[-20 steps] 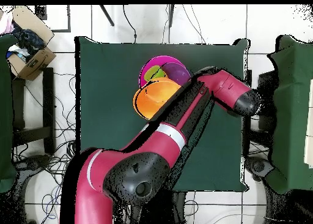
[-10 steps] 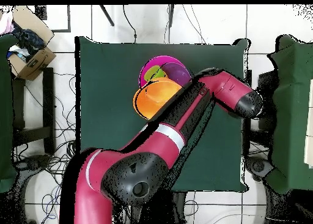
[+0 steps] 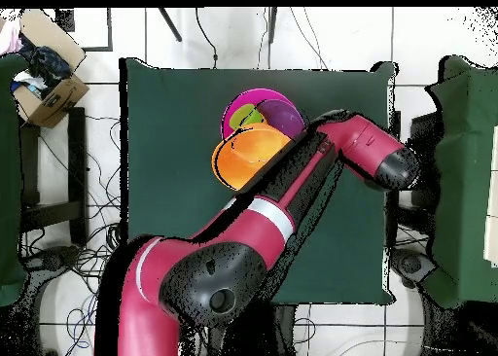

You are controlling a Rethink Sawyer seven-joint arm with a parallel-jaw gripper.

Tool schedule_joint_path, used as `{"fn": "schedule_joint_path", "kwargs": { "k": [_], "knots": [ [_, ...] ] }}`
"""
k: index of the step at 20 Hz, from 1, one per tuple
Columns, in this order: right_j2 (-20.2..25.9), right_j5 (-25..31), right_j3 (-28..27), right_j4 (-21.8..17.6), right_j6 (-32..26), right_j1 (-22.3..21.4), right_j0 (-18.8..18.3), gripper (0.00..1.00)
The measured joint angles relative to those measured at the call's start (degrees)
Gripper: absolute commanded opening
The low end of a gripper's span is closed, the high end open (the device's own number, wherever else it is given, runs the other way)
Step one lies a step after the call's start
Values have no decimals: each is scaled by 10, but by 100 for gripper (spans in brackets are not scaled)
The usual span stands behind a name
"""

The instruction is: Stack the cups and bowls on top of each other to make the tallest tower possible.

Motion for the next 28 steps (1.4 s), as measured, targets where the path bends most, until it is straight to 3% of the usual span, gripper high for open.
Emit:
{"fn": "schedule_joint_path", "kwargs": {
  "k": [28],
  "knots": [
    [0, 0, 1, 0, 0, 39, 0, 100]
  ]
}}
